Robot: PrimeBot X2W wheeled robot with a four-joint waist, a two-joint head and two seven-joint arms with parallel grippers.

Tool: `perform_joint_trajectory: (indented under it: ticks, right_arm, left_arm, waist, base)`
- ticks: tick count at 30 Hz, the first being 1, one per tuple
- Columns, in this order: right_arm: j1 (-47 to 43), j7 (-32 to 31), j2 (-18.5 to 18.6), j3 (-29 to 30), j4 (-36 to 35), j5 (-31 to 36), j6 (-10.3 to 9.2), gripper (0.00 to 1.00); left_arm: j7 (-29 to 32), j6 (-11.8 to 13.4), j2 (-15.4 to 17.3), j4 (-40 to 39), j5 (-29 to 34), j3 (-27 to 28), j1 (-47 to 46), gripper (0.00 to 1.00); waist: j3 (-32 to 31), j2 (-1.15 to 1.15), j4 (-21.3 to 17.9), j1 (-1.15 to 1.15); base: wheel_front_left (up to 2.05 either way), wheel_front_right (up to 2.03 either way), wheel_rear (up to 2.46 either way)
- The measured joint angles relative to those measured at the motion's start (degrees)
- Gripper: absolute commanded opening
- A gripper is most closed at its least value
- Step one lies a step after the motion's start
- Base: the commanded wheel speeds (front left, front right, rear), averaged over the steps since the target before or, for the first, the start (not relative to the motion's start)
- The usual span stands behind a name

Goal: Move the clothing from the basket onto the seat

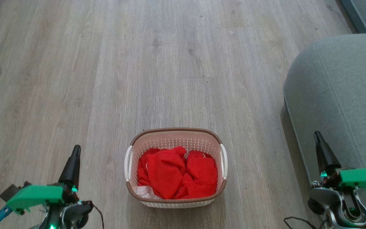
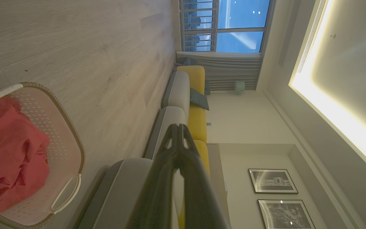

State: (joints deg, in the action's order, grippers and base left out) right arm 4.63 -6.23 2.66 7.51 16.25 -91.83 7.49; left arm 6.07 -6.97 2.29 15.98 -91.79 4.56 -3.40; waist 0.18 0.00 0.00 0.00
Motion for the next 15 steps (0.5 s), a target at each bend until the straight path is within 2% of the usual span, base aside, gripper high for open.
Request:
perform_joint_trajectory:
  ticks: [15]
  right_arm:
    - [0.00, 0.00, 0.00, 0.00, 0.00, 0.00, 0.00, 0.00]
  left_arm:
    - [0.00, 0.00, 0.00, 0.00, 0.00, 0.00, 0.00, 0.00]
  waist:
    - [0.00, 0.00, 0.00, 0.00]
  base:
    - [0.00, 0.00, 0.00]
